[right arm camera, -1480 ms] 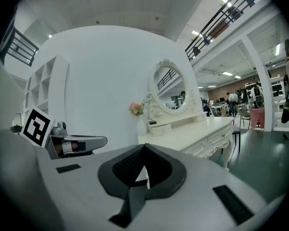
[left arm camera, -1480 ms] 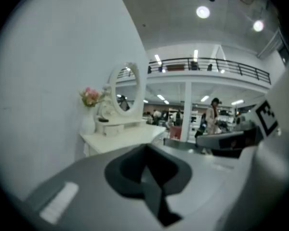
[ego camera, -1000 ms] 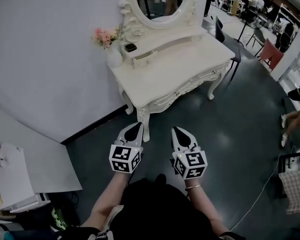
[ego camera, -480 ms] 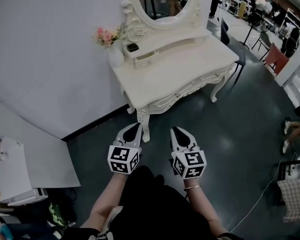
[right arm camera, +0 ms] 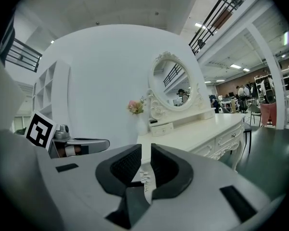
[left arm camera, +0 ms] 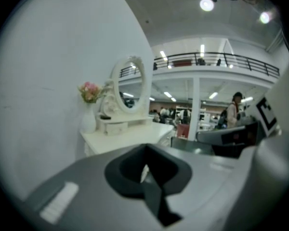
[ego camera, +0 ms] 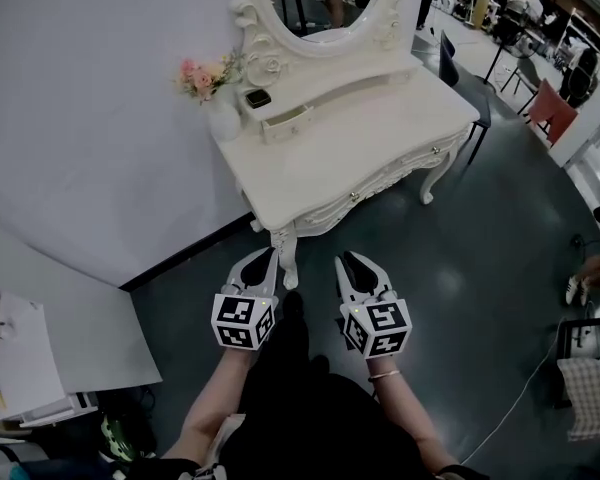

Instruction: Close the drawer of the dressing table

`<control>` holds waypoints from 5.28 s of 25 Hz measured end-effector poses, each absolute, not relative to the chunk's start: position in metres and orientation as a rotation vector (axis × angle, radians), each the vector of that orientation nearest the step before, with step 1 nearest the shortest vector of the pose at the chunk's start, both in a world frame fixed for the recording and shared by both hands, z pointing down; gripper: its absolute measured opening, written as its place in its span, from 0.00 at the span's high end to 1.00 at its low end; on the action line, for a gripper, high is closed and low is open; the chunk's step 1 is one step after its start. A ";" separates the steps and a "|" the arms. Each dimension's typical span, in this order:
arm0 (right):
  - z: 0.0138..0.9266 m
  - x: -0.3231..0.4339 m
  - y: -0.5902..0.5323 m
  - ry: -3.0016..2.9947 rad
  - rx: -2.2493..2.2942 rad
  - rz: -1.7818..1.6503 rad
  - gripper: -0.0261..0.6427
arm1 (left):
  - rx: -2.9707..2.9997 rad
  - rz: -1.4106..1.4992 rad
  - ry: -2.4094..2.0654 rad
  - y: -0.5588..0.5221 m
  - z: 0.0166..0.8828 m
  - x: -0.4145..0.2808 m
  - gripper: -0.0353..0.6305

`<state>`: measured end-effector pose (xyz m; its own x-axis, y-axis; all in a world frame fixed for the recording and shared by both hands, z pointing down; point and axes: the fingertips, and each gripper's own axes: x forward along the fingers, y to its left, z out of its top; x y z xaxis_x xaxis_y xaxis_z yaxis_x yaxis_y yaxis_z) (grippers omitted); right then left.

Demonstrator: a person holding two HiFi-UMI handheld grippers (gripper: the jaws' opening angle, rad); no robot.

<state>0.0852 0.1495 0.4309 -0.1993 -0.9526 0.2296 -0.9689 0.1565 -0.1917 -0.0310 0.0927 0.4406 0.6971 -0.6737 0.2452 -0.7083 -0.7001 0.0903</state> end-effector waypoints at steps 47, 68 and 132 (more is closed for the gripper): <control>0.479 0.112 -0.217 -2.218 1.697 0.480 0.81 | 2.585 0.322 -1.087 -0.219 0.478 -0.001 0.94; 0.536 0.122 -0.285 -2.162 1.526 0.545 0.78 | 2.449 0.354 -1.193 -0.250 0.505 0.009 0.94; 0.498 0.119 -0.268 -2.142 1.632 0.443 0.78 | 2.509 0.320 -1.184 -0.238 0.488 -0.007 0.94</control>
<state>0.1192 -0.2683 0.4982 -0.2306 -0.8342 0.5010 -0.9645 0.2641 -0.0042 -0.0071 -0.2378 0.4885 0.6260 -0.6997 0.3443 -0.7779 -0.5912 0.2128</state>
